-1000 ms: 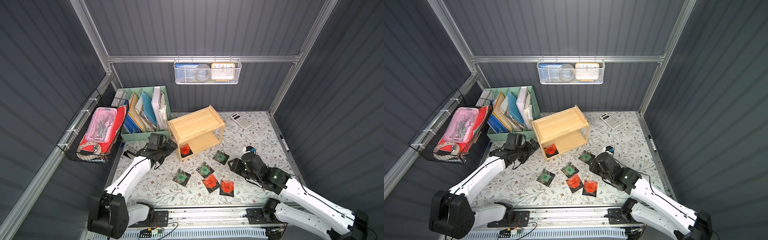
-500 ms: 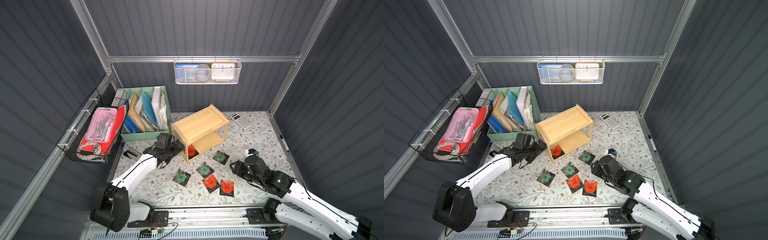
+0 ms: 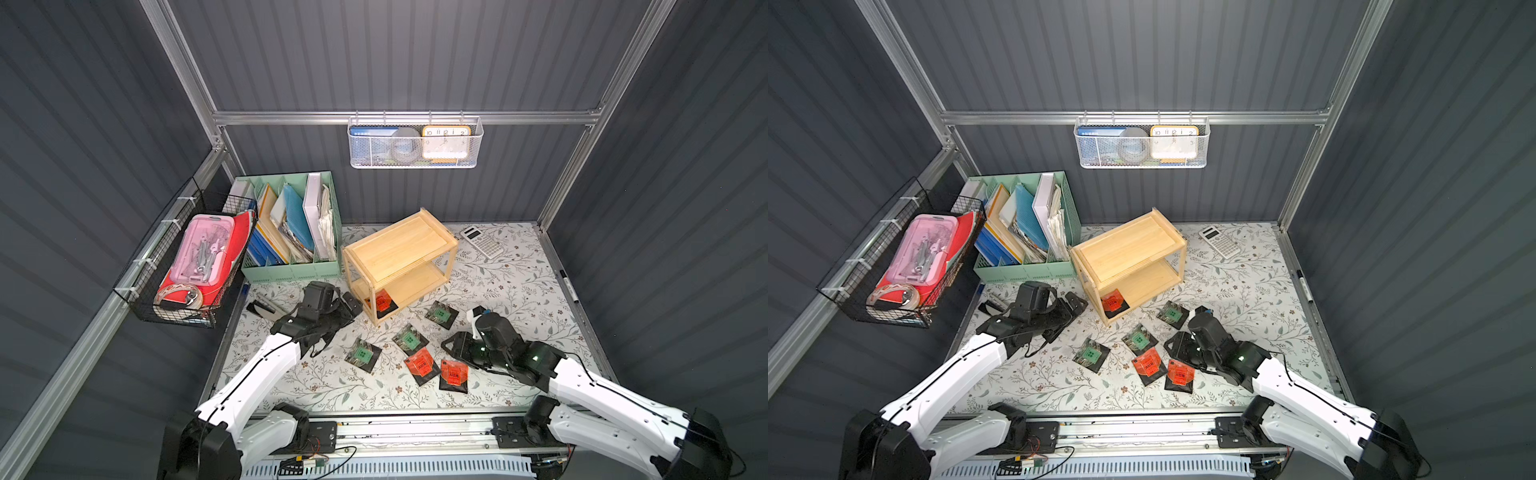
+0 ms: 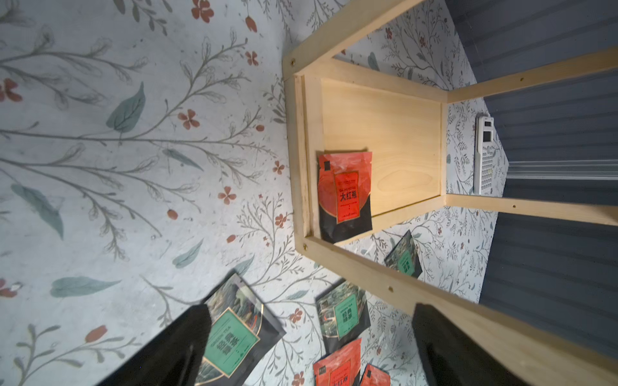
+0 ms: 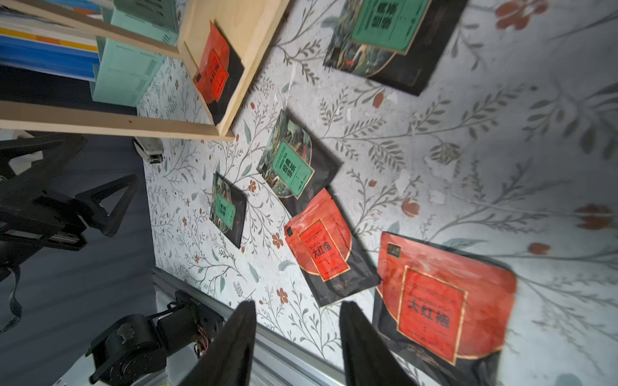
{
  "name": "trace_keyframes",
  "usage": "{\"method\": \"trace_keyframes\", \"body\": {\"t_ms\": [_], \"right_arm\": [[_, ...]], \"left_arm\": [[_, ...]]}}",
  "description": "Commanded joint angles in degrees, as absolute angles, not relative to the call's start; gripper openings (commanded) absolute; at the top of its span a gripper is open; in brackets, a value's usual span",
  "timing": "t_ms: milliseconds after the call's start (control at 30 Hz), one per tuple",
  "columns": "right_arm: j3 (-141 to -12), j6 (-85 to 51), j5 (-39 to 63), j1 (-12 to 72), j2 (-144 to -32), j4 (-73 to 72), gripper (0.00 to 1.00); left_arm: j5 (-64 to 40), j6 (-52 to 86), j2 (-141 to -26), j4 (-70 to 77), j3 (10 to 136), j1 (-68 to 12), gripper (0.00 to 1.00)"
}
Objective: Place the tea bags on the shelf by color
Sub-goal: Move the shelf to the center of the board, then adjust the tea bag at the center of the board.
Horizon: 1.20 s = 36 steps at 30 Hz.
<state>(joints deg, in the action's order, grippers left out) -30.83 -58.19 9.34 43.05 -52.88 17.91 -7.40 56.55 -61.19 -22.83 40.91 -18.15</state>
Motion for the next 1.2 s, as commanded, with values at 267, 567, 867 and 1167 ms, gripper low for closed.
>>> {"method": "trace_keyframes", "body": {"t_ms": [267,567,867,1167], "right_arm": [[-30.1,-56.3,18.8,42.4,-61.3,15.5,0.45],[-29.3,-55.1,19.9,40.9,-67.8,13.2,0.43],[-31.4,-51.8,21.8,39.6,-75.8,12.7,0.42],[-32.1,-51.4,23.4,39.6,-78.8,11.2,0.42]], "left_arm": [[-10.6,63.0,-54.5,-19.8,33.6,-24.9,1.00],[-5.4,68.5,-55.8,-15.4,32.5,-35.0,1.00],[1.3,73.5,-62.6,-11.0,34.8,-45.3,1.00],[4.2,75.9,-66.5,-8.6,35.8,-50.1,1.00]]}}
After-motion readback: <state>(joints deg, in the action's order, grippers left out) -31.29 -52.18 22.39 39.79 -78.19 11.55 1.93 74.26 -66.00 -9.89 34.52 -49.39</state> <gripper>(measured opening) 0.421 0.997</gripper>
